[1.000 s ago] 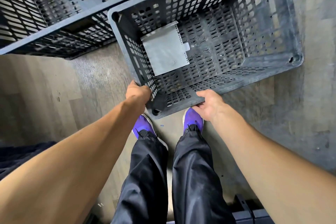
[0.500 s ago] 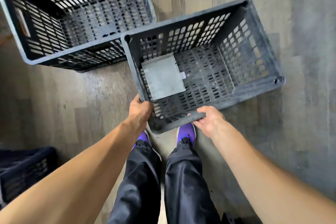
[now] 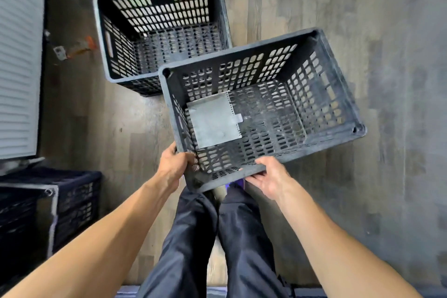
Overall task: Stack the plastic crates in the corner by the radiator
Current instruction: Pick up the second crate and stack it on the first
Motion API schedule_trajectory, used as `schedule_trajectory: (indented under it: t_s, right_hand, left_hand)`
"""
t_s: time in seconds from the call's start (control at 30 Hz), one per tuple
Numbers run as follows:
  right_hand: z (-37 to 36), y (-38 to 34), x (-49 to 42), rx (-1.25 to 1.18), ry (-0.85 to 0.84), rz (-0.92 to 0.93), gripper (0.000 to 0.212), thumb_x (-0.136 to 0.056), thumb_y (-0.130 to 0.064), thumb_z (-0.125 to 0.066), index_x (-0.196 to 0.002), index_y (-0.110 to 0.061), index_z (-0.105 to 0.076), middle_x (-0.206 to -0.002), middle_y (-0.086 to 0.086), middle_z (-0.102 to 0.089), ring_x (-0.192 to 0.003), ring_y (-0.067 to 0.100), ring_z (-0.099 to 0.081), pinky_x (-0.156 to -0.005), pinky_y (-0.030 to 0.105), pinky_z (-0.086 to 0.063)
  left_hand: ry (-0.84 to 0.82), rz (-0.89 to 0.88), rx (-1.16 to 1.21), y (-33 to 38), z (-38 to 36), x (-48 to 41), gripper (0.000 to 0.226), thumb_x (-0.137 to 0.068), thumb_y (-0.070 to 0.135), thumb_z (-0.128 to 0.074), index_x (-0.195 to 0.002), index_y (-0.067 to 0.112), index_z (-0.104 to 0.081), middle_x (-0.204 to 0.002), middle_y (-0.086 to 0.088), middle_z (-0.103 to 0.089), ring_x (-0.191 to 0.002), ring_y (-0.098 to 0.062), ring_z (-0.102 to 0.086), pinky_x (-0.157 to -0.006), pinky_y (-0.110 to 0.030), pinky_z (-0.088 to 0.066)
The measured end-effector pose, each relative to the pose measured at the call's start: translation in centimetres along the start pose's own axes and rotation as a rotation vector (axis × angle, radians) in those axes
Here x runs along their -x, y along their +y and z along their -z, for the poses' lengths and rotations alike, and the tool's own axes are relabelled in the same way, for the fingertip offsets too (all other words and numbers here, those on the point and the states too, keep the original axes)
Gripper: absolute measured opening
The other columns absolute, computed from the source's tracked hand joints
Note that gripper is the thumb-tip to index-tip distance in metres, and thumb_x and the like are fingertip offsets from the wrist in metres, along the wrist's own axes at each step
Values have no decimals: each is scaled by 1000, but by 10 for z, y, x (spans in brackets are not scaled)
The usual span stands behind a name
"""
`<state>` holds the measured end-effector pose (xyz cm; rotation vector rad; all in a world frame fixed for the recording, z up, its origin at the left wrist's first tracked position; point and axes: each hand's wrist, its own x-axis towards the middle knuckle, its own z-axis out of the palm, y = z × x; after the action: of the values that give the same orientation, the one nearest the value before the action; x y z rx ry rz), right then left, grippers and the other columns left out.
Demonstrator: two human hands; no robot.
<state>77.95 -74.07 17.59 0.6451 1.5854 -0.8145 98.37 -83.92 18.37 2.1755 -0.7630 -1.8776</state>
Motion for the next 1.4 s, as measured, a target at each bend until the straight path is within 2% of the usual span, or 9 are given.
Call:
schedule_trajectory:
  t_s: [0.1, 0.3, 0.53, 0.67, 0.83, 0.97, 1.13, 1.3, 1.4]
  right_hand:
    - [-7, -6, 32, 28, -33, -3, 41, -94, 3, -46, -134, 6, -43, -109, 31, -62, -67, 40, -73, -52, 45, -58]
    - [-20, -21, 95, 97, -106, 5, 41, -93, 6, -48, -134, 6, -46, -123, 31, -56, -88, 44, -64, -100, 61, -48]
    - [-41, -13, 157, 240, -191, 42, 33, -91, 10, -44, -123, 5, -48, -112, 32, -58, -71, 47, -67, -43, 53, -56]
    - [-69, 11, 182, 387, -246, 43, 33, -91, 9, -45, -124, 4, -46, -113, 31, -59, -62, 48, -71, -43, 50, -57]
    - [-121, 51, 209, 531, -286, 57, 28, -91, 10, -47, -118, 2, -47, -128, 31, -53, -113, 54, -58, -42, 49, -56]
    - [-163, 95, 231, 695, -346, 45, 17, -93, 7, -47, -109, 2, -47, -125, 30, -54, -104, 54, -62, -43, 51, -57]
    - [-211, 163, 259, 768, -398, 17, 9, -93, 9, -47, -90, 0, -46, -102, 23, -49, -108, 51, -55, -45, 58, -56]
    - [-253, 237, 278, 928, -388, 22, 15, -92, 6, -50, -81, -2, -45, -82, 15, -49, -84, 38, -59, -36, 45, -55]
    - [-272, 278, 285, 1078, -345, 41, 18, -94, -1, -52, -78, -6, -48, -74, 13, -53, -69, 26, -58, -34, 36, -54]
  left_hand:
    - [18, -16, 36, 10, 17, 29, 44, -71, -19, -48, -86, 17, -66, -82, -9, -69, -69, -27, -60, -70, -39, -58]
    - [84, -53, 140, 24, 48, 94, 46, -71, -15, -51, -92, 22, -67, -89, -9, -72, -74, -28, -64, -75, -43, -58]
    - [212, -74, 284, 16, 82, 169, 53, -79, -16, -48, -114, 21, -61, -86, -9, -62, -57, -17, -54, -46, -23, -53]
    - [301, -69, 387, 0, 118, 199, 47, -78, -17, -49, -104, 21, -61, -81, -2, -66, -58, -14, -58, -44, -20, -51]
    - [410, -43, 492, -33, 179, 210, 48, -74, -10, -54, -103, 26, -63, -88, -8, -71, -65, -28, -66, -71, -49, -61]
    - [462, -33, 576, -56, 228, 232, 59, -82, -12, -50, -124, 30, -52, -81, -3, -61, -56, -20, -58, -45, -22, -53]
    - [476, 14, 701, -104, 296, 244, 66, -85, -13, -49, -139, 23, -47, -81, -8, -58, -47, -17, -53, -42, -25, -49]
    - [523, 37, 814, -159, 358, 245, 71, -87, -10, -48, -147, 25, -42, -98, -9, -59, -59, -27, -55, -74, -52, -58]
    - [551, 36, 876, -191, 388, 246, 69, -89, -9, -48, -149, 24, -40, -110, -12, -58, -65, -27, -52, -73, -48, -57]
